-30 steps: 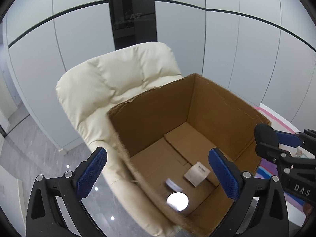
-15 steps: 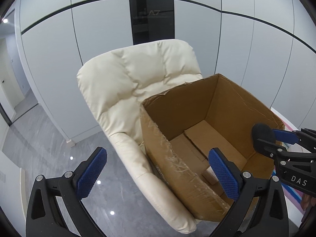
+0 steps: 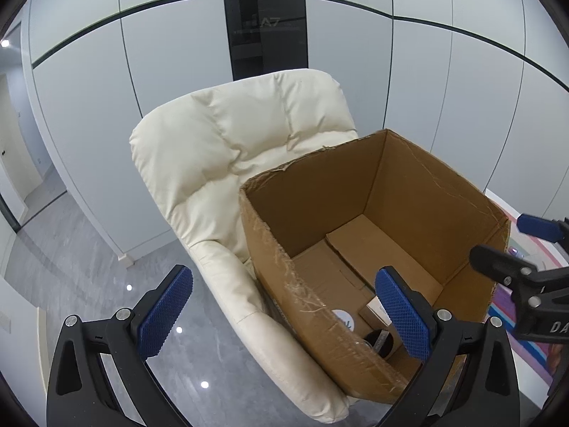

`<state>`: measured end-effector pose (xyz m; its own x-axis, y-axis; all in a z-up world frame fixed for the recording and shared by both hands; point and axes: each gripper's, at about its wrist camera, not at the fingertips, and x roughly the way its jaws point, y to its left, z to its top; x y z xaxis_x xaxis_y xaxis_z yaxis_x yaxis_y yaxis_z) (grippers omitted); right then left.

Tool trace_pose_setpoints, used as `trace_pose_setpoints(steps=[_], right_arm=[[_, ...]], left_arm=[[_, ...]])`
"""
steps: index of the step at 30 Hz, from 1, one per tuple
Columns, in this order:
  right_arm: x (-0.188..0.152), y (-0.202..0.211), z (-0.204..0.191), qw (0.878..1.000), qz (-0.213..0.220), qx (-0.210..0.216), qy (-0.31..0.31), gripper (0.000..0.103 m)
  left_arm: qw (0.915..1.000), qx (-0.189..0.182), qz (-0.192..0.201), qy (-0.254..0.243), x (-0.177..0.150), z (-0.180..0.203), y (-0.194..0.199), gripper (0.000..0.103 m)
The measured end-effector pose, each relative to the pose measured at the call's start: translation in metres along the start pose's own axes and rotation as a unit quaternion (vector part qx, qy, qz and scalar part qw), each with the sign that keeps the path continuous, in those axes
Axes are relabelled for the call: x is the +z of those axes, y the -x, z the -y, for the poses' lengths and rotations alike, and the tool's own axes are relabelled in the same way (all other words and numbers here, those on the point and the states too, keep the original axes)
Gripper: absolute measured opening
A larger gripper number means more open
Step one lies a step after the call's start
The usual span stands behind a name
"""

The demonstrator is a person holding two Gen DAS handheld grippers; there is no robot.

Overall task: Organize objects
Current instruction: 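Open the left tool over the box while the right tool releases the black puff inside, then withdraw both open tools from the cardboard box back over the blanket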

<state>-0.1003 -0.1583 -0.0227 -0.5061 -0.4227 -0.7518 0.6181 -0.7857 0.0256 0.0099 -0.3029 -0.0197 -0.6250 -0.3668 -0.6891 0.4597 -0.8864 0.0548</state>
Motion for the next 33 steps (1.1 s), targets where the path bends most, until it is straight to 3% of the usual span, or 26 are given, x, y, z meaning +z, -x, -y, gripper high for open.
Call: trace_pose_setpoints(steps=[33], right_arm=[[-0.034, 0.041, 0.088, 0.997, 0.013, -0.061, -0.053, 0.103]], left_arm=[[0.9965, -0.06, 0.009, -0.057, 0.017, 0.105, -0.006, 0.103]])
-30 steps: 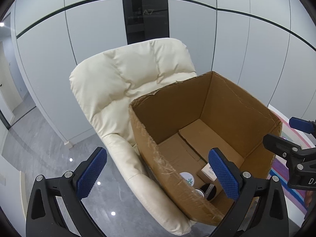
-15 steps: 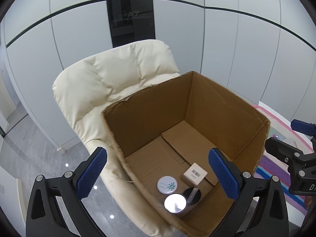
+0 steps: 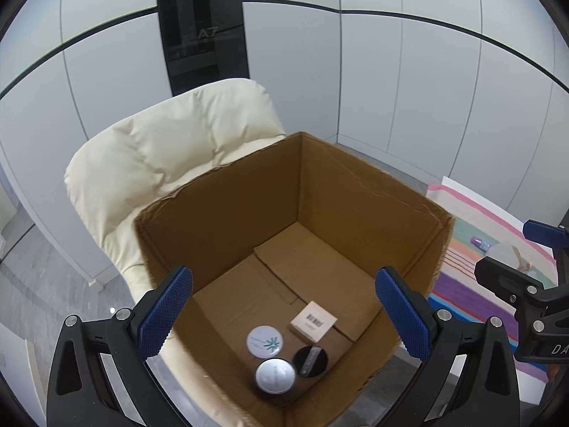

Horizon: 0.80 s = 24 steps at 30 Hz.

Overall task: Organize objects
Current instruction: 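Withdraw both open tools from the cardboard box back over the blanket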

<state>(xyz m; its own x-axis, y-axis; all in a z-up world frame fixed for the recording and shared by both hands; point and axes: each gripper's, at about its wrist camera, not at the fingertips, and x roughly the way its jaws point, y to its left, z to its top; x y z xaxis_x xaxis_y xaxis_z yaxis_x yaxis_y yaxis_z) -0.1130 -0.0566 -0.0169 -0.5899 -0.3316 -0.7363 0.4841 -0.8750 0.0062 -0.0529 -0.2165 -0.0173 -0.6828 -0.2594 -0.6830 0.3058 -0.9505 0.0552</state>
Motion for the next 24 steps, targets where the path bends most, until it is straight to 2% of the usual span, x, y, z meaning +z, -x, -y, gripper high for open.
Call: trace_pose_setpoints(steps=[24], right_arm=[[-0.026, 0.021, 0.085, 0.998, -0.005, -0.044, -0.052, 0.103]], left_arm=[[0.9977, -0.053, 0.001, -0.043, 0.012, 0.084, -0.007, 0.103]])
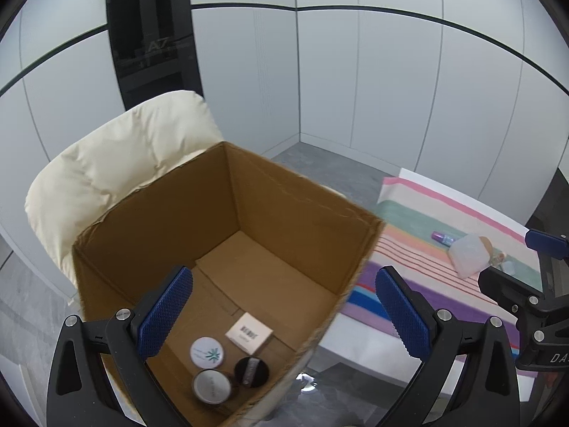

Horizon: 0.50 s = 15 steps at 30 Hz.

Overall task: Organize objects
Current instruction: 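Withdraw both open tools from the cardboard box back over the blanket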

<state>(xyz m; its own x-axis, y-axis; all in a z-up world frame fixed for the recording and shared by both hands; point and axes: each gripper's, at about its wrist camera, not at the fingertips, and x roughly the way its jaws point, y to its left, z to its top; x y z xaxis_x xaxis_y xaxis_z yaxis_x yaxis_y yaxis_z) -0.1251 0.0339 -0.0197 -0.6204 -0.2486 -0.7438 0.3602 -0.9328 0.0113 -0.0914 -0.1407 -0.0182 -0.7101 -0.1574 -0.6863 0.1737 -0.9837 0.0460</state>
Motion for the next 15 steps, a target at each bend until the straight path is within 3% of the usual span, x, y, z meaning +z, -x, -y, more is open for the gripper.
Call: trace_pose_setpoints(steps=[15], right_arm=[[-0.02, 0.018, 0.07, 0.998, -0.001, -0.036, -0.047, 0.103]], left_arm=[[0.9983, -0.04, 0.005, -0.043, 0.007, 0.074, -0.003, 0.103]])
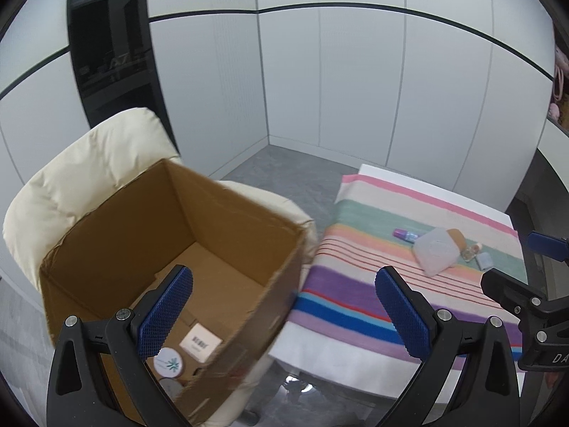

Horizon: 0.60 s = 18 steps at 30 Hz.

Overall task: Organize objects
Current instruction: 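Withdraw both open tools from the cardboard box back over the blanket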

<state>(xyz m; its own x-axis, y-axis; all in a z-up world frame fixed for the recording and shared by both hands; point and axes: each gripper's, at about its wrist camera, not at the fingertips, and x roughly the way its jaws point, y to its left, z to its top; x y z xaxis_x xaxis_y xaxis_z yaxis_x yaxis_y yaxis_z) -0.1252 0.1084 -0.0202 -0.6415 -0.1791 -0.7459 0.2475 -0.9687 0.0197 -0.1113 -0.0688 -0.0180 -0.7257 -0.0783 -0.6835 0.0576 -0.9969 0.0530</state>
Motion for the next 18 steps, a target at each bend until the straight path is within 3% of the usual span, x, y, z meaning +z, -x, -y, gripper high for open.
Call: trace_pose_setpoints(steps=[18], right_arm=[[-0.025, 0.025, 0.078, 0.997, -0.001, -0.045, -0.055, 0.103]], left_arm=[[0.9974, -0.052, 0.002, -0.049, 0.008, 0.081, -0.006, 0.103]])
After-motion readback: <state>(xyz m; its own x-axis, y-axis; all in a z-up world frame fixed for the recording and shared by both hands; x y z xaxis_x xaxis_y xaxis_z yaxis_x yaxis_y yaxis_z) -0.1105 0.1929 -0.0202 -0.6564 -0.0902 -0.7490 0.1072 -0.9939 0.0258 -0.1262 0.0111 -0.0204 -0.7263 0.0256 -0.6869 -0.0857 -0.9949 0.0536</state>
